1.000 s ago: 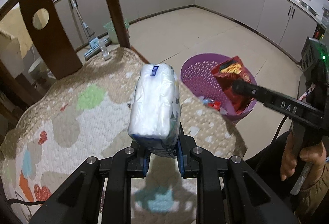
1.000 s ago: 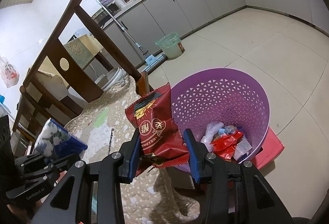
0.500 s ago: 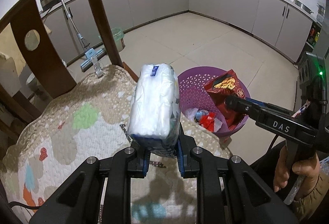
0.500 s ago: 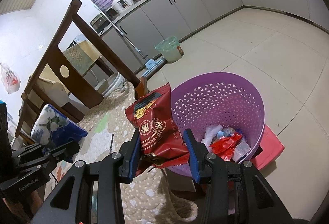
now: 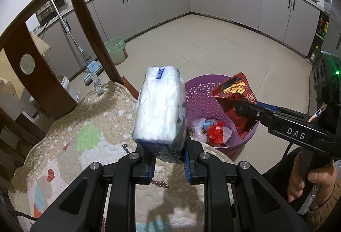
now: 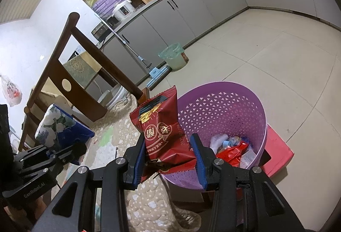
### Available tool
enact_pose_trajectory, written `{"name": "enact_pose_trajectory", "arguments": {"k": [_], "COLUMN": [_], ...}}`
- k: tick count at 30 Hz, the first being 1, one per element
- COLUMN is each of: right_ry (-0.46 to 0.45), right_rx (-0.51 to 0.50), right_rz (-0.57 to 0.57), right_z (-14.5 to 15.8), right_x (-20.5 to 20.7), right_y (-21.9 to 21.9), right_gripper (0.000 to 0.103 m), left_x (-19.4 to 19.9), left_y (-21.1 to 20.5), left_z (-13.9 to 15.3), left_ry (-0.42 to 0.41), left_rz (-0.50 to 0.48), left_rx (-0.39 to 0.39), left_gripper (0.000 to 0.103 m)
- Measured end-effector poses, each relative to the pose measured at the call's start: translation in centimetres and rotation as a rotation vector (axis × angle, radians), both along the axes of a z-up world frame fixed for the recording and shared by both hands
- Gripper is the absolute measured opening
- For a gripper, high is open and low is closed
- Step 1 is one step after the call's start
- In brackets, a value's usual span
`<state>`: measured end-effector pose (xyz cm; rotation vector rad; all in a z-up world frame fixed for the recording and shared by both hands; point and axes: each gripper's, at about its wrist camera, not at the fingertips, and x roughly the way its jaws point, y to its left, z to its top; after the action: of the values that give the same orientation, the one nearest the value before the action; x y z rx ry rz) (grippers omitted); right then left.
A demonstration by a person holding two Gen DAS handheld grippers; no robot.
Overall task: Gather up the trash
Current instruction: 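Carry the tissue pack and red snack bag over the purple basket with both tools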
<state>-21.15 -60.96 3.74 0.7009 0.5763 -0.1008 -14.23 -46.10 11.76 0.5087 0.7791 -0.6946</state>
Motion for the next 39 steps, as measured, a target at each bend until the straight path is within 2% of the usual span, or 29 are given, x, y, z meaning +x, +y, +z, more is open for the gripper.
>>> {"name": "enact_pose_trajectory", "arguments": {"k": [28,39], "right_ry": [-0.018,0.001], "right_rx": [0.048,0.053], "right_rz": [-0.045,-0.056], "right_z": [-0.2,-0.4], "right_x": [-0.6,-0.5], "right_y": [-1.7,-1.6], "right_gripper": [0.044,0.044], "left_x": [0.6,2.3], "left_y": [-4.5,-4.7], "left_z": [-1.3,-2.6], "left_ry": [-0.009,0.05], "left_rz": [-0.074,-0.063], "left_rx": [0.065,0.055], "left_gripper": [0.02,0.02]}}
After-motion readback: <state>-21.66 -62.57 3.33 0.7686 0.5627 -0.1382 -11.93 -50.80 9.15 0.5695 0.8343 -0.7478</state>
